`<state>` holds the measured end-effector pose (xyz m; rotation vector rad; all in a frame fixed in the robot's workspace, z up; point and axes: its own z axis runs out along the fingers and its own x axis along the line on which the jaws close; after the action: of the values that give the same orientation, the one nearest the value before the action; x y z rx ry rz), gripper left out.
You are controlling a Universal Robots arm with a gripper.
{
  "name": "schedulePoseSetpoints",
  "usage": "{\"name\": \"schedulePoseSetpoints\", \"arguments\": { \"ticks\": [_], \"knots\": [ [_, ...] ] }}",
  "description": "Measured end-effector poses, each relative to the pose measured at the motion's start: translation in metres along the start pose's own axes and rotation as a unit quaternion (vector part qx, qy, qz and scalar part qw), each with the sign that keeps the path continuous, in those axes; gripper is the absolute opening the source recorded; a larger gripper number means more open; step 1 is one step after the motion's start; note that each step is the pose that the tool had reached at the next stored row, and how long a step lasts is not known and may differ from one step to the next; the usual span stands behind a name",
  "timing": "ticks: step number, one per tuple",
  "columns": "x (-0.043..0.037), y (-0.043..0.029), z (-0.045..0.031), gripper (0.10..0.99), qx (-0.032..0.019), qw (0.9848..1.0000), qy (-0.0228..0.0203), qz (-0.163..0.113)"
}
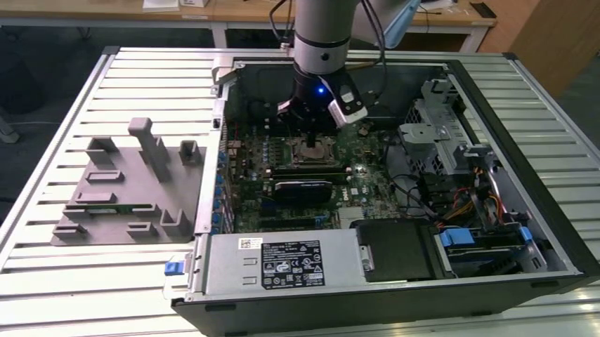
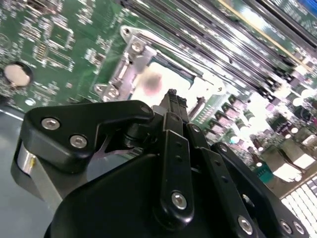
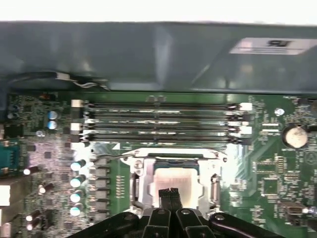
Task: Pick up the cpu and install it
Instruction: 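Close the cpu cover, then install the first cpu locking lever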
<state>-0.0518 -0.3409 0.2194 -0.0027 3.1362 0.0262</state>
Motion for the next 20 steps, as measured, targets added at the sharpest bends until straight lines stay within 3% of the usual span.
{"name": "schedulePoseSetpoints", "arguments": {
  "ticks": [6, 15, 20],
  "knots": [
    [-0.0061, 0.0, -0.0004, 0.106, 0.0001, 1.0, 0.0001, 0.0],
    [-0.0063, 0.0003, -0.0181, 0.106, 0.0, 1.0, -0.0005, -0.001],
    [-0.0063, 0.0003, -0.0191, 0.106, 0.0, 1.0, -0.0006, -0.001]
  ]
}}
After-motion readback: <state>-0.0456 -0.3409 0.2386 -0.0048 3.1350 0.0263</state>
